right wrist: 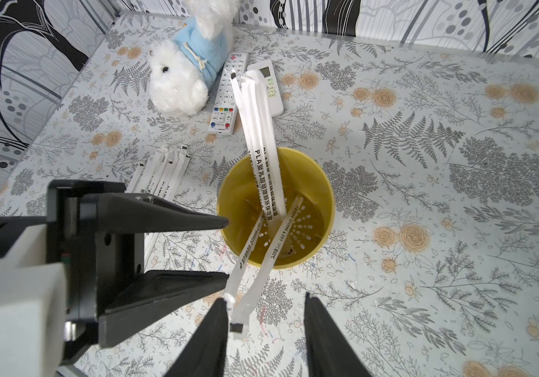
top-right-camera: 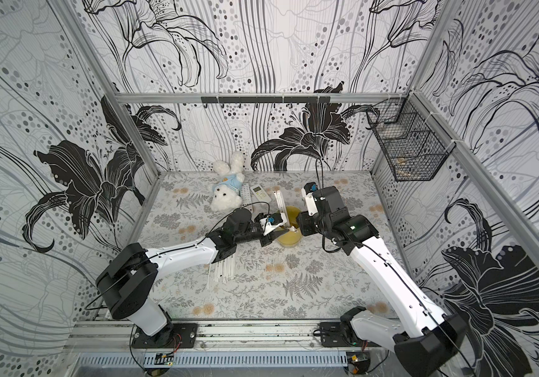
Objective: Take the straws out of the storage container
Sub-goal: Pick up the straw from the container.
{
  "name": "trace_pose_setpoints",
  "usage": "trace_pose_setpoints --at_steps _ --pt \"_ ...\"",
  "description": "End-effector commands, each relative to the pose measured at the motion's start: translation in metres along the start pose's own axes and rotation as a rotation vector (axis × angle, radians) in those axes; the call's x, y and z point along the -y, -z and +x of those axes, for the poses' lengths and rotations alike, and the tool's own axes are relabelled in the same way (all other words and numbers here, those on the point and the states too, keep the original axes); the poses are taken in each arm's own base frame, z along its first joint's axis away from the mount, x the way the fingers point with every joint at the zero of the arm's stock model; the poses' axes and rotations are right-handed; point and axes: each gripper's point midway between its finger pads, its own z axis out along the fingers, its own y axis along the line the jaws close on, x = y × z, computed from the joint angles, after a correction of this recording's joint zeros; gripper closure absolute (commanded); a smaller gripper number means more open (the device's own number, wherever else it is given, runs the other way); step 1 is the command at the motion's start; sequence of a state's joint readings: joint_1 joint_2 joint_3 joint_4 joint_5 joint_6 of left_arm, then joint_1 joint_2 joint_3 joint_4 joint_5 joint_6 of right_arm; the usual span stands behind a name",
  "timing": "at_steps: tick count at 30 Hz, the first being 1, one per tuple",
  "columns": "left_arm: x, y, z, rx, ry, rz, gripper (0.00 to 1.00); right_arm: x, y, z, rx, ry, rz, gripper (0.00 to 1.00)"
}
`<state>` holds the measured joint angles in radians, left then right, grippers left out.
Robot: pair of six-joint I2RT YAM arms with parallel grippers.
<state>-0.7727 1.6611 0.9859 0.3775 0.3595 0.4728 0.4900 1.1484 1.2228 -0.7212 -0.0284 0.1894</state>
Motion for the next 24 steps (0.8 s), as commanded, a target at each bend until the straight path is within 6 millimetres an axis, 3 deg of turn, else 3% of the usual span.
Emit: trace_pose_setpoints --at_steps 1,7,12,18,24 --pt "0.001 -0.007 0.0 -0.018 -0.058 0.018 0.55 0.003 0.003 -0.006 0.031 0.024 0.017 0.58" --pt "0.005 -0.014 0.004 -0.03 -0.067 0.045 0.58 0.004 0.0 -0.006 0.025 0.028 0.018 0.58" --pt "0.008 -0.021 0.008 -0.044 -0.074 0.065 0.66 0.002 0.0 -0.009 0.042 0.026 0.008 0.58" --pt "0.008 -0.022 0.007 -0.054 -0.089 0.064 0.85 0.002 0.001 -0.012 0.053 0.025 0.009 0.59" --pt "0.004 -0.018 -0.001 -0.038 -0.097 0.048 0.9 0.002 0.004 -0.01 0.046 0.022 0.01 0.59"
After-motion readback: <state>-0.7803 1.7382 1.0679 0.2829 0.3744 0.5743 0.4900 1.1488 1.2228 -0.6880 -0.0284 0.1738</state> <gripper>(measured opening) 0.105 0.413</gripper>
